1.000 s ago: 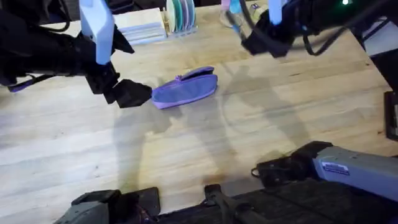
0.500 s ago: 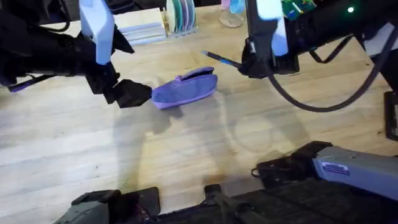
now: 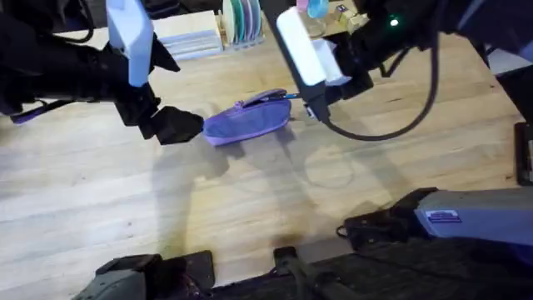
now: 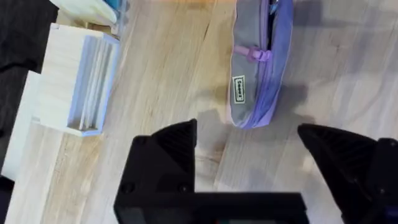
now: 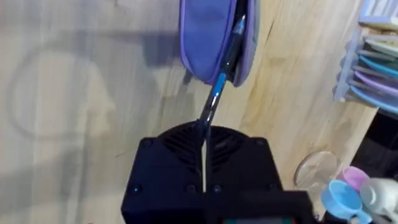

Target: Unzip the bag, pick up the pens from the table one at a time and place them inside, then zip the bag closed.

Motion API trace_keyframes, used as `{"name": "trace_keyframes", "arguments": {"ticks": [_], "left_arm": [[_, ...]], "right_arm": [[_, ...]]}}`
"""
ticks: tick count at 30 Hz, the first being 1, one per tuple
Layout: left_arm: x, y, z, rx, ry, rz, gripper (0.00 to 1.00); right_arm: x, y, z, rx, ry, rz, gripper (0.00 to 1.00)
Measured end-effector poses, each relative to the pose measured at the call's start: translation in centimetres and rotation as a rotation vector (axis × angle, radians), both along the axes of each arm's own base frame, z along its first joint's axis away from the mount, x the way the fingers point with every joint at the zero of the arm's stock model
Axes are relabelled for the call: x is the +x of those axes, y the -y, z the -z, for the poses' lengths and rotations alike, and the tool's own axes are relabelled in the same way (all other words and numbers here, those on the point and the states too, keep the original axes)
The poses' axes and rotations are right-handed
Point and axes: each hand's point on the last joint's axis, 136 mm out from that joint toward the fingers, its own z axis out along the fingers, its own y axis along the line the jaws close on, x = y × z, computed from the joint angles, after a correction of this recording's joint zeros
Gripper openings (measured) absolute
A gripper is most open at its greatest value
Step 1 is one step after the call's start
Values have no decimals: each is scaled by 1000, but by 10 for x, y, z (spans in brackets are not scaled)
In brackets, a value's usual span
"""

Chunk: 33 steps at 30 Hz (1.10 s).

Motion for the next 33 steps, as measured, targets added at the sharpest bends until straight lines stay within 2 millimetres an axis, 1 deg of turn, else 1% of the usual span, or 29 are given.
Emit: {"name": "trace_keyframes", "arguments": {"ticks": [7, 12, 15, 19, 22, 28, 33], "left_arm": [[0, 0, 0, 0, 0, 0, 993], [0, 0, 0, 0, 0, 0, 993], [0, 0, 0, 0, 0, 0, 994], [0, 0, 0, 0, -1, 0, 994], [0, 0, 0, 0, -2, 0, 994], [0, 0, 0, 0, -3, 0, 993], [-1, 0, 0, 0, -3, 0, 993]], "right_arm": [[12, -1, 15, -73, 22, -74, 29], [32, -10, 14, -81, 107, -110, 29], [37, -19, 10, -76, 149, -137, 29], [33, -30, 10, -74, 154, -175, 29], [29, -39, 15, -76, 141, -205, 29], [21, -61, 37, -92, 84, -255, 30], [21, -76, 52, -108, 72, -283, 29]]}}
